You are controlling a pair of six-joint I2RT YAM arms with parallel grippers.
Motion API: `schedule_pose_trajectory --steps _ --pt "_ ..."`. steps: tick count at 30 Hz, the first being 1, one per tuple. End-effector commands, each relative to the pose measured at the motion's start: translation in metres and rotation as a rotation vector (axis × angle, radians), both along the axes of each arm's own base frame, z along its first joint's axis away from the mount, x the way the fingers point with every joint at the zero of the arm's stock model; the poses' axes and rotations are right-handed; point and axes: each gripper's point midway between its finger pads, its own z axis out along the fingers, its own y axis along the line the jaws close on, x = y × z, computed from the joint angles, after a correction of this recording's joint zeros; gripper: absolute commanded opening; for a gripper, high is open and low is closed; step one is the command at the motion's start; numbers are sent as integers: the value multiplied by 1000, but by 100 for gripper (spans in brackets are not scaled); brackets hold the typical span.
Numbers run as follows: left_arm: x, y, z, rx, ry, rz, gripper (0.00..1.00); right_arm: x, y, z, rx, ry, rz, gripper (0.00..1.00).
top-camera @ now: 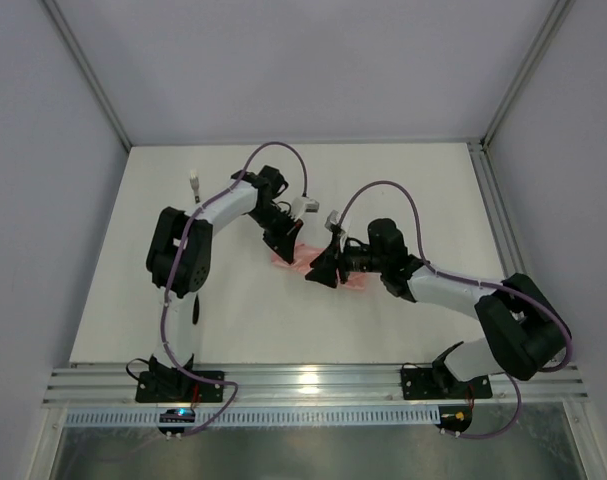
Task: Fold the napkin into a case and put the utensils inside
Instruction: Pick up the top corner of the smaller rectangle folded napkin from the center of the board, then pass from the left arm to the right
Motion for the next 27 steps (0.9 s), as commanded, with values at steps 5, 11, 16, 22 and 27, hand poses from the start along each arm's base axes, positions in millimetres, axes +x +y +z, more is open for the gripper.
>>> schedule_pose_trajectory --steps 5,11,16,22,27 --pt "-2 -4 17 -53 9 -29 0 49 5 3 -132 -579 24 58" --pt "-4 -5 14 -64 25 -31 0 71 22 -10 -180 -581 13 66" --pt "-4 -5 13 -68 25 -32 0 75 34 -12 -175 -544 1 68" --pt "-5 -7 16 -82 24 -28 0 76 45 -43 -219 -351 -1 64" --pt "-7 -6 15 -80 25 -29 0 65 43 -56 -206 -292 -14 61"
